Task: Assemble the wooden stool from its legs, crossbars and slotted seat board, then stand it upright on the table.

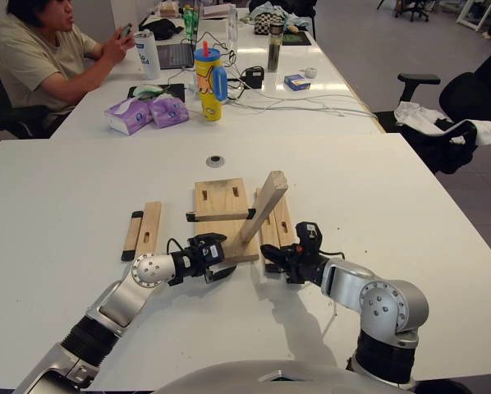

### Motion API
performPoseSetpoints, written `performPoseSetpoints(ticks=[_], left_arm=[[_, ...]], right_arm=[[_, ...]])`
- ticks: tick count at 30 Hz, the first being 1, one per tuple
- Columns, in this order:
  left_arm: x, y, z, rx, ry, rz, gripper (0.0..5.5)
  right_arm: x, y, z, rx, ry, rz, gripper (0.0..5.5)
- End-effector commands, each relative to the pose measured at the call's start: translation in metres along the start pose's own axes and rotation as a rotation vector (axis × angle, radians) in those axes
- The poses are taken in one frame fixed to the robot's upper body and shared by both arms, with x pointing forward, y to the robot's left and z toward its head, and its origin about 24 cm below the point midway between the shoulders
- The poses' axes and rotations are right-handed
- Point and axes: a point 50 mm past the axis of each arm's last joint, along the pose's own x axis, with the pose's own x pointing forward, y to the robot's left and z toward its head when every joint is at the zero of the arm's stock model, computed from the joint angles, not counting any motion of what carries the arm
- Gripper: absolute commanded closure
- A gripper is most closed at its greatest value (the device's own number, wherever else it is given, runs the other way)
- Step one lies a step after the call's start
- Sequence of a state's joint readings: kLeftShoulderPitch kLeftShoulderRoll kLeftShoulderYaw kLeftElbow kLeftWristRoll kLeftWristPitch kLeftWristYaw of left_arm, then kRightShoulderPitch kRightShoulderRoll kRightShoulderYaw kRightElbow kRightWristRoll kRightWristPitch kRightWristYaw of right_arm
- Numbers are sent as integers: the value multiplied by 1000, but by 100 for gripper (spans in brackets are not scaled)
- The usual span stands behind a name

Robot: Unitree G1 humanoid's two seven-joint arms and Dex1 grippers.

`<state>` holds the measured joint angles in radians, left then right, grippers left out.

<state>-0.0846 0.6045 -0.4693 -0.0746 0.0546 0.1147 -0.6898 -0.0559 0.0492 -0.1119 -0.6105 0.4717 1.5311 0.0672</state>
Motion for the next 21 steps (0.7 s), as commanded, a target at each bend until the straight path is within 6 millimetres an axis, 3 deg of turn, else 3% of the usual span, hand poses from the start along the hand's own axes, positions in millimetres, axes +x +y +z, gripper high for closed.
performPoseSetpoints(ticks=[1,9,15,21], left_arm=[[-21,-49,-83,-184,452,-144,153],[-19,-54,-83,-211,441,-135,153],[-17,-52,-80,-198,436,-147,153],[-15,-48,-76,-132,424,-139,153]], right_arm=[[-4,-19,2,-139,55,-184,222],[-3,0,17,-88,-17,-71,222],[5,3,24,-93,-59,-87,222],[21,0,9,-97,-12,-126,222]])
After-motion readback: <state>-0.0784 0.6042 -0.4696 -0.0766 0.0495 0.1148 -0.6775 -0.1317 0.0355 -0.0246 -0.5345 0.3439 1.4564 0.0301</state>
